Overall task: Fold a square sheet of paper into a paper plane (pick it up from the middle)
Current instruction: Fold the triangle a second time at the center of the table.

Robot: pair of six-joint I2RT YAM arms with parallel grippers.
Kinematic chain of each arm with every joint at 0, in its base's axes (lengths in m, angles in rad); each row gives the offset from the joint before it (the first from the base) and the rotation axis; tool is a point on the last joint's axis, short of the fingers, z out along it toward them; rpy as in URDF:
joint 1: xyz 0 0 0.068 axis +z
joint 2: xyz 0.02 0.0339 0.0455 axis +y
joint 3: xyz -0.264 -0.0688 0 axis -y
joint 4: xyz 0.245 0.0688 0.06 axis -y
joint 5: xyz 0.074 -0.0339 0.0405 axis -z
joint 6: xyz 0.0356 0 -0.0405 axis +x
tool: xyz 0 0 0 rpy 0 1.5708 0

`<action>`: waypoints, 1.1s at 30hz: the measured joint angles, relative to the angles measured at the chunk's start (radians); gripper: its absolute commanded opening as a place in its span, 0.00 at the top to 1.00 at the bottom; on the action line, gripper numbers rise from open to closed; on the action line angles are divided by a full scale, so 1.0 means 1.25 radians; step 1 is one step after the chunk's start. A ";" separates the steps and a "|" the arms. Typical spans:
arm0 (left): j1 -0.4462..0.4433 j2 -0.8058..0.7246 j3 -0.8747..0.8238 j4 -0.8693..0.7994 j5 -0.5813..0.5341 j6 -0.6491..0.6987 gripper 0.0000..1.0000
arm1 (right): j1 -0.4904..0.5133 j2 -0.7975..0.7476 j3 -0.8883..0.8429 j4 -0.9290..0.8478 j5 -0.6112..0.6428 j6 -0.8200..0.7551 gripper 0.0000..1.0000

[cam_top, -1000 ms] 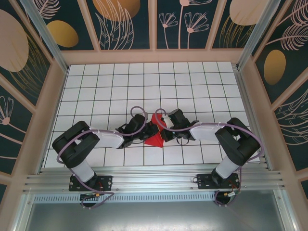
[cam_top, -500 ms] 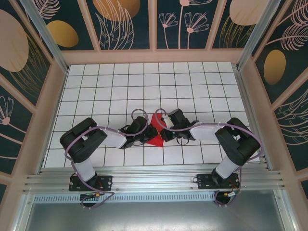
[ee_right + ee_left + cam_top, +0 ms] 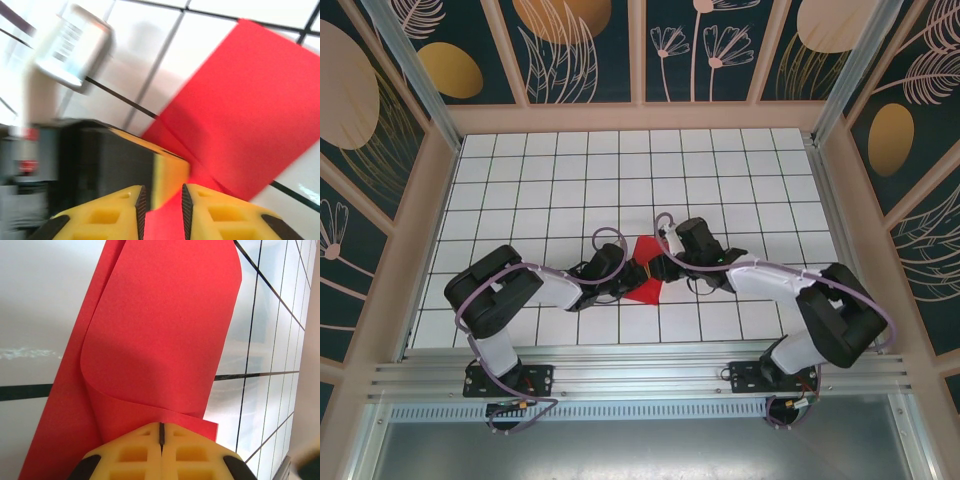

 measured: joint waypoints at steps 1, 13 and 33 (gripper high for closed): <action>0.000 0.000 0.000 0.000 0.000 0.000 1.00 | 0.001 -0.013 -0.006 0.011 -0.013 0.012 0.81; 0.000 0.000 0.000 0.000 0.000 0.000 1.00 | 0.038 0.022 -0.063 0.059 -0.116 0.099 0.96; 0.000 0.000 0.000 0.000 0.000 0.000 1.00 | 0.037 0.148 -0.041 0.042 -0.170 0.104 0.94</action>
